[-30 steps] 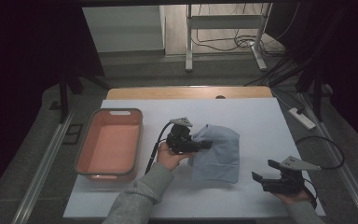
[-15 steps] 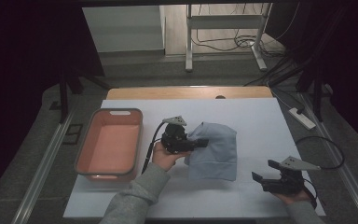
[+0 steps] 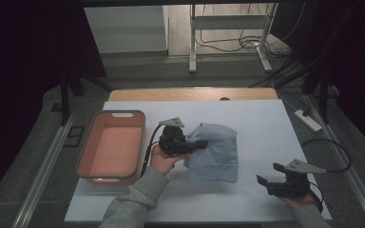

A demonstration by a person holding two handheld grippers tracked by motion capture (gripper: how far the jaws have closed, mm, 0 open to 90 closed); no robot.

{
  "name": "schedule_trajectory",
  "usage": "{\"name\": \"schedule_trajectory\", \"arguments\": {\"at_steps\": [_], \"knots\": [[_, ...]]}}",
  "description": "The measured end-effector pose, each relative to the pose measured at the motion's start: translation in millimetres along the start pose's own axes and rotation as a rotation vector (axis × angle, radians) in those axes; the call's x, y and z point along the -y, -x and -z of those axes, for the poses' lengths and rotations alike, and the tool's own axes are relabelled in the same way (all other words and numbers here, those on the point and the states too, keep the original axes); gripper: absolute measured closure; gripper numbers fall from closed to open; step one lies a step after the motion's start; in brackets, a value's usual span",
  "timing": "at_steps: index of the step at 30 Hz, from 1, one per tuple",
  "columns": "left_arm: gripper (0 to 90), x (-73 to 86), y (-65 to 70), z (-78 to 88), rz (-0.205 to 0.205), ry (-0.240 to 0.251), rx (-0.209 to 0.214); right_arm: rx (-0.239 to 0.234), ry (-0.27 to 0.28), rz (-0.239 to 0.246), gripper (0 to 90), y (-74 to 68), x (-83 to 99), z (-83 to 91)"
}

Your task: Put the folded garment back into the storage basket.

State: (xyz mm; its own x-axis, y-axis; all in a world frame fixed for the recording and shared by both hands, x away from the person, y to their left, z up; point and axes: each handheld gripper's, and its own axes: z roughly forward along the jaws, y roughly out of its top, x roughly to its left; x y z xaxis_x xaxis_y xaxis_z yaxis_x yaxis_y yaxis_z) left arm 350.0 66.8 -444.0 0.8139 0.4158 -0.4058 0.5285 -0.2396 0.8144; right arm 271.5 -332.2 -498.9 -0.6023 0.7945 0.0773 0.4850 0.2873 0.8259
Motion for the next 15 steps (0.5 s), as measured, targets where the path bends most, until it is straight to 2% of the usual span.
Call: {"name": "schedule_trajectory", "arguments": {"at_steps": [15], "knots": [[62.9, 6.9, -0.5, 14.4, -0.001, 0.007, -0.022, 0.004, -0.005, 0.002, 14.5, 0.1, 0.5, -0.4]]}}
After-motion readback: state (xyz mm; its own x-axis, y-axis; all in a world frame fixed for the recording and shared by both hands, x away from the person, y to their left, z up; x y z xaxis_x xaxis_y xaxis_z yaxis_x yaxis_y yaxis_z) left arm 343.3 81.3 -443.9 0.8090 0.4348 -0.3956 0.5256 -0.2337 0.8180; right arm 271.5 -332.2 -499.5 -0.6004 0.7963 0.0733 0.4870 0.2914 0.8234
